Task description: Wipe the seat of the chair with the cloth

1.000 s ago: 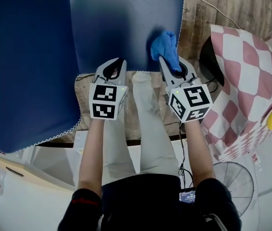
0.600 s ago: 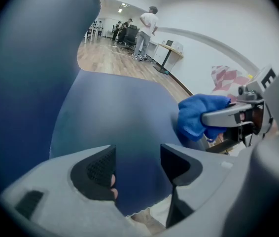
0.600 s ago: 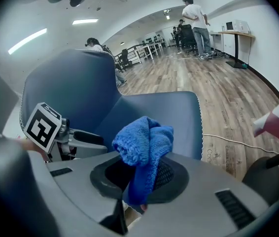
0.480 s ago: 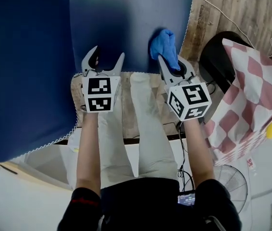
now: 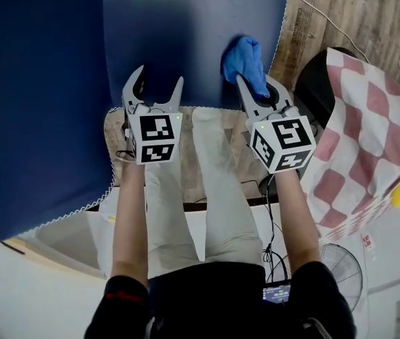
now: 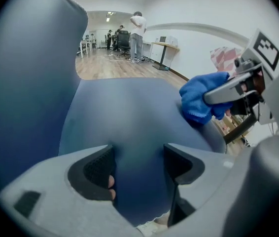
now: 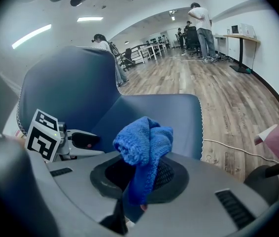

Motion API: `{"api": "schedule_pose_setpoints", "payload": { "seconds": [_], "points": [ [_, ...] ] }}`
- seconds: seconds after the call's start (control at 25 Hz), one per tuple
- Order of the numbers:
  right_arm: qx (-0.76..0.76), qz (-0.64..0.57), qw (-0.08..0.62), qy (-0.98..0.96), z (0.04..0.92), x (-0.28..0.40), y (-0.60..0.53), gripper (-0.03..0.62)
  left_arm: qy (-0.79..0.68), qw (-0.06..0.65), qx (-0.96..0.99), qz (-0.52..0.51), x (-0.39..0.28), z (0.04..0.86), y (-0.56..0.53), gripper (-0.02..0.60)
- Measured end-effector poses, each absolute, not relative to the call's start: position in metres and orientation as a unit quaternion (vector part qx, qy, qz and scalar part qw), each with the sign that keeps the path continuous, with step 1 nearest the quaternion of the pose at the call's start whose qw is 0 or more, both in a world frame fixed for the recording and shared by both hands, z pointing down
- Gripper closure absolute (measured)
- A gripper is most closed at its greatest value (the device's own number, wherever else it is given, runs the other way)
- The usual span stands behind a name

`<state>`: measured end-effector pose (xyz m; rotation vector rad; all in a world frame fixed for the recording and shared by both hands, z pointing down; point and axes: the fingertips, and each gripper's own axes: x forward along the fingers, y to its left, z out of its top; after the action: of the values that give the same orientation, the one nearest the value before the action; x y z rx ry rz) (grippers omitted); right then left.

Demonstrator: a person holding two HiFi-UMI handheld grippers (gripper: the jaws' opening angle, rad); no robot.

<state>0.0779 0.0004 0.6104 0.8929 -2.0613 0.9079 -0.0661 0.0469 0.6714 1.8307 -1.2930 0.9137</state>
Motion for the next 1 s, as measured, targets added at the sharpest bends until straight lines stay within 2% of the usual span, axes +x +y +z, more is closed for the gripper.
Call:
{"api": "schedule_pose_setpoints", "payload": {
  "seconds": [0.32, 1.0],
  "points": [
    [0.356, 0.327, 0.354, -0.801, 0.605, 0.084, -0.028, 0.546, -0.502, 0.343, 0.709, 0.358, -0.067, 0.674, 0.047, 0.262],
    [0.385, 0.204, 0.397, -0.808, 0.604, 0.102, -0.144, 0.546, -0.485, 0.366, 0.709, 0.358, -0.066, 0.678, 0.048, 0.262]
  ]
}}
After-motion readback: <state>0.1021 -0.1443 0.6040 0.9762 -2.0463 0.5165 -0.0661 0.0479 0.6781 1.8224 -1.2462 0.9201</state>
